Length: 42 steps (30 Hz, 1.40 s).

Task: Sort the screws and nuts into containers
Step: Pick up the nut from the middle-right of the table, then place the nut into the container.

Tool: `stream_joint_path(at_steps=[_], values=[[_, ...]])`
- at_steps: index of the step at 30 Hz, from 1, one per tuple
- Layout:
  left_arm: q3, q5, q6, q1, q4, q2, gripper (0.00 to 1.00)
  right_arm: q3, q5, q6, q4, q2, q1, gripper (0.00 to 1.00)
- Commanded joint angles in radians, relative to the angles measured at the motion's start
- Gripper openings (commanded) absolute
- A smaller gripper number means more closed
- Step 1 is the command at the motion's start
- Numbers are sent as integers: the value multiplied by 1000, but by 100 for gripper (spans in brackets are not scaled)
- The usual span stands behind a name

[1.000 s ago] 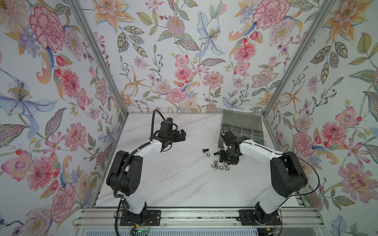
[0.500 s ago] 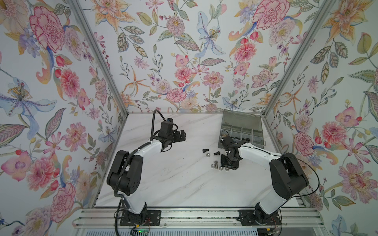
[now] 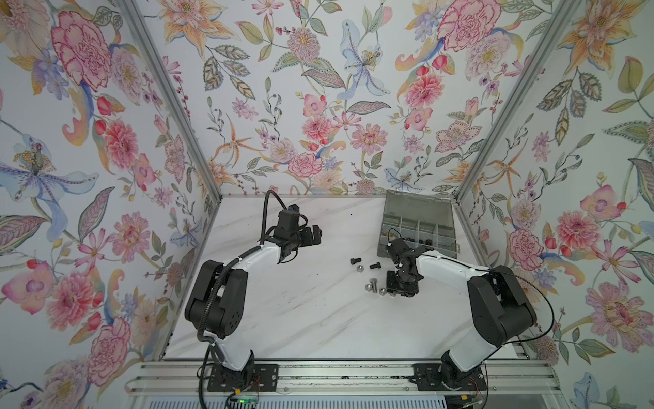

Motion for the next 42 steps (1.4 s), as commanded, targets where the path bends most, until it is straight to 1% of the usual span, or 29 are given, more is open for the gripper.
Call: stream_joint_path(at_steps=[1, 7, 10, 15, 19, 23, 27, 31, 33, 36, 39, 42], values=[[3, 12, -6, -8, 12, 12, 99, -14, 7, 2, 11, 11, 0, 46], [3, 10, -7, -8, 11, 12, 99, -10, 6, 3, 26, 36, 12, 39], [3, 12, -8, -8, 13, 13, 99, -8, 6, 4, 26, 46, 15, 33], [2, 10, -6, -10, 13, 15, 99, -8, 15, 3, 29, 29, 13, 17], [3, 13, -6, -8, 13, 18, 99, -12, -6, -9, 44, -10, -1, 5], [3, 11, -6, -8, 12, 17, 99, -29, -77, -33, 76, -87, -43, 1], [4, 11, -5, -8, 11, 15, 99, -40, -142, -55, 83, -181, -123, 1], [8, 13, -4, -8, 13, 15, 99, -31, -186, -86, 81, -266, -251, 0], [8, 13, -6, -9, 16, 15, 99, -12, -201, -103, 82, -284, -332, 0], [8, 17, -7, -8, 18, 15, 99, 31, -217, -128, 80, -282, -452, 0], [14, 18, -3, -8, 12, 17, 99, 87, -241, -153, 77, -245, -565, 0], [15, 15, -4, -8, 14, 15, 99, 156, -219, -178, 77, -186, -650, 1]])
